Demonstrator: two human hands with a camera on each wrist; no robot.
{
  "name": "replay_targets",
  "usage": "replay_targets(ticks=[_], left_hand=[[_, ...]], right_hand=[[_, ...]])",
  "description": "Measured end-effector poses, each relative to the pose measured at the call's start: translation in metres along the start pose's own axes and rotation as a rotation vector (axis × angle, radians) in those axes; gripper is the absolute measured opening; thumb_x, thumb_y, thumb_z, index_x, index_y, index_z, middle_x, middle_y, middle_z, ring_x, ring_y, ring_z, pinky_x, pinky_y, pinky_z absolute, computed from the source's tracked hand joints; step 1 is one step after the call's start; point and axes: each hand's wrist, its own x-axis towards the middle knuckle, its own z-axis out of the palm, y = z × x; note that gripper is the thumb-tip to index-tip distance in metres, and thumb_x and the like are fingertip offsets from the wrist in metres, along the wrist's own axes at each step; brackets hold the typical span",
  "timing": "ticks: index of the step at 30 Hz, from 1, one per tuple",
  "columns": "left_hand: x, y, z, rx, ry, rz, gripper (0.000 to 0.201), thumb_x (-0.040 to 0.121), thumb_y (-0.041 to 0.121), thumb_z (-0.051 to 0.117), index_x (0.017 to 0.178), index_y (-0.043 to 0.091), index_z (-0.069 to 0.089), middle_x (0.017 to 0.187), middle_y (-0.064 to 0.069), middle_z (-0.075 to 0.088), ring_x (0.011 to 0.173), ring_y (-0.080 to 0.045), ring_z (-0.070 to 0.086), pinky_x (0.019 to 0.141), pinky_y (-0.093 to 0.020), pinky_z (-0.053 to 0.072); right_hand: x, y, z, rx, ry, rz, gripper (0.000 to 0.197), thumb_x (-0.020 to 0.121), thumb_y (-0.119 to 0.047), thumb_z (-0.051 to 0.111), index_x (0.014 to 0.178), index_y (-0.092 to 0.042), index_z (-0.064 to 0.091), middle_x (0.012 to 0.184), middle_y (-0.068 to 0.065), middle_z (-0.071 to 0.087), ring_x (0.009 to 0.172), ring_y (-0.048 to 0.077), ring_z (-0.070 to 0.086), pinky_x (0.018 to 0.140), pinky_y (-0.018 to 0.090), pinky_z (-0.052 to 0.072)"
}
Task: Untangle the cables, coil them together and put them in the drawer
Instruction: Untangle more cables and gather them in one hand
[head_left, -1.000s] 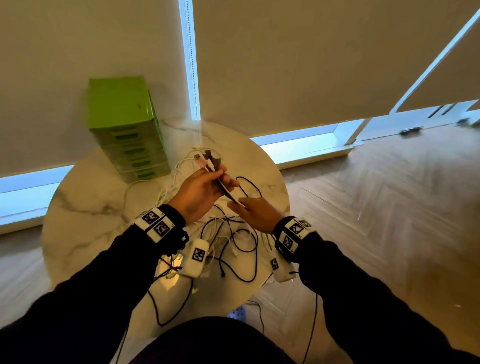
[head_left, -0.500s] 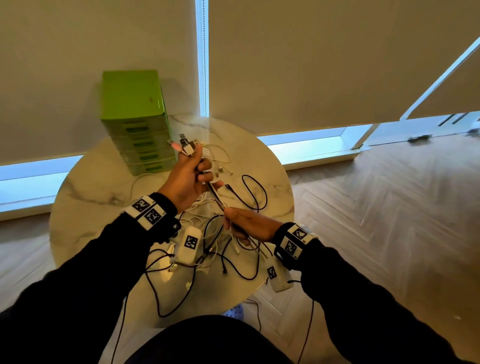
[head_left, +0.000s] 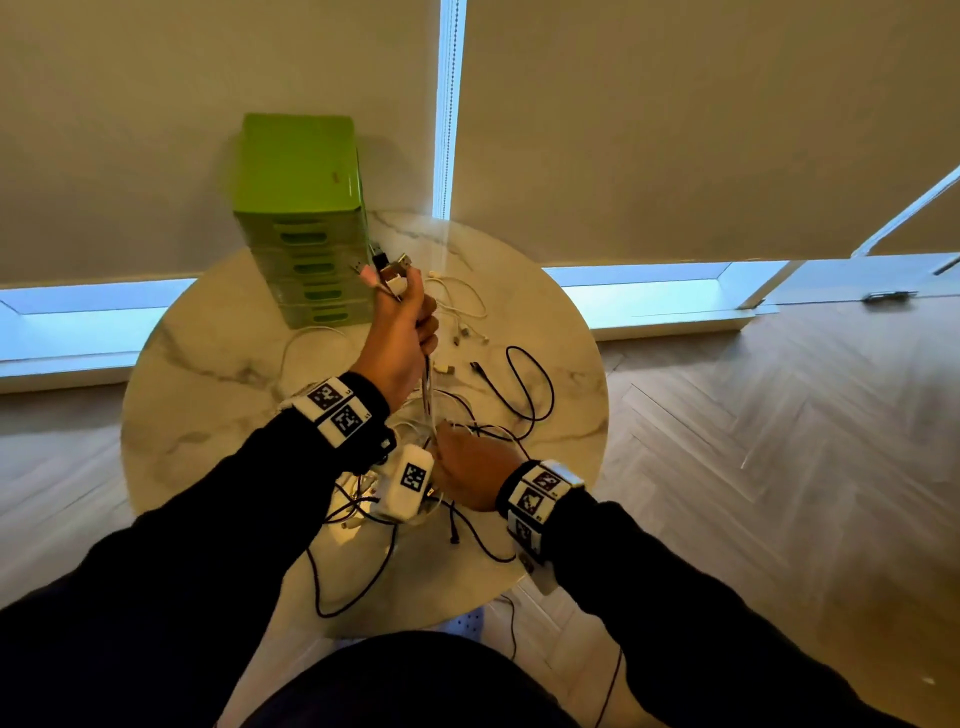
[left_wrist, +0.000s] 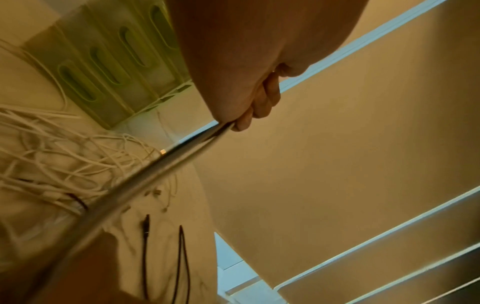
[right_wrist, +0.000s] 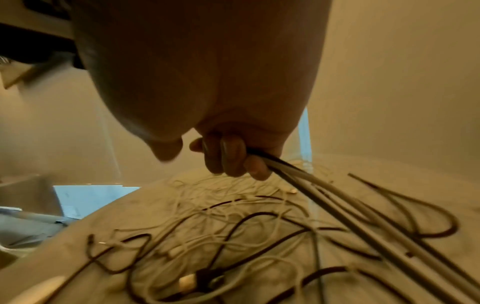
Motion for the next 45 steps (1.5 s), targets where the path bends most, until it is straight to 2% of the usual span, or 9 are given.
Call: replay_targets(ticks=[3, 7, 12, 15, 20, 28, 34, 40, 45], left_hand=[[0.004, -0.016, -0.01, 0.096, 0.038, -0.061, 0.033, 0.109, 0.038, 0.039, 0.131, 0.014, 0.036, 0.064, 0.011, 0.03, 0.055, -0.007, 0.023, 0.053, -0.024, 0.02], [0.015, -0.018, -0.032, 0.134, 0.074, -0.138, 0.033, 0.11, 0.04, 0.033, 0.081, 0.024, 0.036, 0.061, 0.009, 0.025, 0.051, -0.007, 0.019, 0.054, -0.027, 0.014], [0.031, -0.023, -0.045, 0.191, 0.128, -0.142, 0.032, 0.11, 0.038, 0.033, 0.082, 0.024, 0.036, 0.058, 0.011, 0.029, 0.048, -0.006, 0.023, 0.047, -0.021, 0.02], [0.042, -0.029, -0.046, 0.183, 0.123, -0.145, 0.031, 0.11, 0.036, 0.033, 0.081, 0.024, 0.035, 0.059, 0.01, 0.027, 0.048, -0.005, 0.022, 0.048, -0.022, 0.018], [0.064, -0.041, -0.052, 0.246, 0.138, -0.16, 0.028, 0.109, 0.038, 0.036, 0.084, 0.025, 0.035, 0.061, 0.012, 0.03, 0.05, -0.006, 0.024, 0.051, -0.023, 0.021], [0.088, -0.054, -0.056, 0.23, 0.156, -0.207, 0.024, 0.109, 0.037, 0.037, 0.088, 0.026, 0.041, 0.061, 0.014, 0.033, 0.052, -0.005, 0.028, 0.051, -0.021, 0.027], [0.088, -0.057, -0.061, 0.247, 0.172, -0.238, 0.023, 0.108, 0.036, 0.04, 0.088, 0.026, 0.043, 0.067, 0.01, 0.039, 0.051, -0.002, 0.036, 0.051, -0.017, 0.033], [0.08, -0.058, -0.063, 0.26, 0.163, -0.234, 0.023, 0.109, 0.034, 0.039, 0.087, 0.027, 0.043, 0.067, 0.011, 0.038, 0.052, -0.001, 0.035, 0.051, -0.016, 0.033], [0.078, -0.059, -0.07, 0.287, 0.188, -0.243, 0.019, 0.108, 0.037, 0.04, 0.097, 0.024, 0.047, 0.062, 0.016, 0.041, 0.052, -0.001, 0.038, 0.051, -0.015, 0.036]], right_hand=[[0.009, -0.012, 0.007, 0.05, -0.185, -0.015, 0.044, 0.1, -0.038, 0.052, 0.125, -0.004, 0.04, 0.11, 0.016, 0.062, 0.098, 0.037, 0.063, 0.074, 0.041, 0.049], [0.019, 0.006, -0.014, 0.181, -0.295, -0.021, 0.016, 0.102, -0.056, 0.041, 0.095, -0.041, 0.042, 0.086, -0.005, 0.053, 0.075, 0.012, 0.054, 0.073, 0.032, 0.04], [0.055, 0.04, -0.072, 0.088, -0.165, 0.005, 0.059, 0.102, -0.062, 0.018, 0.071, -0.022, 0.047, 0.075, 0.004, 0.047, 0.071, 0.019, 0.046, 0.078, 0.038, 0.037], [0.096, 0.072, -0.099, 0.023, -0.026, 0.041, 0.044, 0.105, -0.05, 0.037, 0.102, -0.013, 0.061, 0.105, 0.015, 0.059, 0.098, 0.03, 0.055, 0.087, 0.04, 0.042], [0.169, 0.116, -0.088, -0.021, 0.016, 0.238, 0.067, 0.101, -0.044, 0.048, 0.154, -0.009, 0.026, 0.158, 0.019, 0.028, 0.142, 0.038, 0.034, 0.114, 0.046, 0.032], [0.2, 0.107, -0.07, -0.026, 0.085, 0.027, 0.031, 0.103, -0.037, 0.038, 0.097, -0.015, 0.059, 0.105, 0.014, 0.066, 0.097, 0.035, 0.061, 0.079, 0.039, 0.047], [0.243, 0.143, -0.098, 0.089, 0.152, 0.287, 0.048, 0.099, -0.025, 0.05, 0.145, -0.013, 0.039, 0.138, 0.021, 0.048, 0.124, 0.04, 0.051, 0.098, 0.042, 0.042], [0.245, 0.151, -0.073, -0.166, 0.066, 0.264, 0.03, 0.1, -0.033, 0.046, 0.121, -0.012, 0.047, 0.124, 0.018, 0.05, 0.111, 0.039, 0.053, 0.089, 0.045, 0.044], [0.22, 0.133, -0.094, -0.073, 0.358, 0.176, 0.026, 0.105, -0.036, 0.039, 0.118, -0.019, 0.053, 0.106, 0.015, 0.06, 0.098, 0.037, 0.06, 0.076, 0.041, 0.044]])
